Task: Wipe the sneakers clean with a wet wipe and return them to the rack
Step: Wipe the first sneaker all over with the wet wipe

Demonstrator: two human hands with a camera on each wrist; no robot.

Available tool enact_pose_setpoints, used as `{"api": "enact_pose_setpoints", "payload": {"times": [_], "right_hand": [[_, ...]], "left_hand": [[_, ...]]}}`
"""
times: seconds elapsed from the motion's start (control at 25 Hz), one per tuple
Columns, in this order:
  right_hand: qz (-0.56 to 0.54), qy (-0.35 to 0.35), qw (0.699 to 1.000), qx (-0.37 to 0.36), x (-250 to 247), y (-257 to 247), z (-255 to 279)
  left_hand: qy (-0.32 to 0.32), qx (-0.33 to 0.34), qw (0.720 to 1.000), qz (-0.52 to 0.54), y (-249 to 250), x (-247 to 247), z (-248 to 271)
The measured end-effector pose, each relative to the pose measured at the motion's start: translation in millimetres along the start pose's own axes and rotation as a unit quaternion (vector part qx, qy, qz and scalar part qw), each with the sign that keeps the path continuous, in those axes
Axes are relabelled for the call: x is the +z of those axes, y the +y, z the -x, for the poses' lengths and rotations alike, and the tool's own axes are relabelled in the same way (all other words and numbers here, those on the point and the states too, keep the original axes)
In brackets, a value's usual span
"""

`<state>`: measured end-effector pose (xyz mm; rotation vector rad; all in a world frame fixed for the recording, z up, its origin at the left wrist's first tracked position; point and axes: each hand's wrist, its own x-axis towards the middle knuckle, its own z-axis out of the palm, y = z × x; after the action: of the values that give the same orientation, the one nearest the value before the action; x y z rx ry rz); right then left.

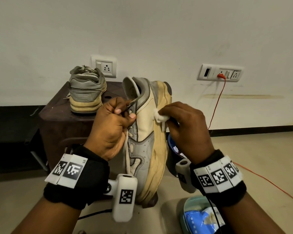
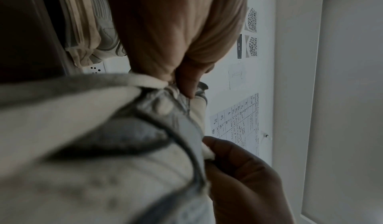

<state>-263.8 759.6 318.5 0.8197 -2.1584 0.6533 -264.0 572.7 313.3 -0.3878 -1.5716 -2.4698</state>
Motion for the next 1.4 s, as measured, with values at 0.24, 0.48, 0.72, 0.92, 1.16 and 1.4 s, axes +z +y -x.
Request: {"api": "enact_pose_setpoints", "payload": {"times": [0.24, 0.48, 0.72, 0.92, 1.16, 1.4], "right_hand": [[-0.065, -0.137, 0.988, -0.012, -7, -3, 5], [-0.017, 0.027, 0.999, 0.027, 13, 5, -10], [-0.032, -0.126, 0.991, 0.025, 15, 5, -11], [-0.042, -0.062, 0.997, 0.019, 30, -5, -5], [-0.011, -0.065, 0.998, 0.017, 46, -20, -1], [-0.022, -0.006, 0.999, 0.035, 46, -18, -11]], "left_hand": [[0.040, 0.021, 0.999, -0.008, 3, -15, -5], [0.036, 0.008, 0.999, 0.023, -5, -9, -15], [0.073, 0.012, 0.996, 0.056, -13, -24, -30], [0.050, 0.045, 0.997, -0.031, -6, -26, -24], [0.060, 0.131, 0.925, -0.353, 2, -37, -14], [0.072, 0.021, 0.893, -0.444, -1, -43, -14]]}}
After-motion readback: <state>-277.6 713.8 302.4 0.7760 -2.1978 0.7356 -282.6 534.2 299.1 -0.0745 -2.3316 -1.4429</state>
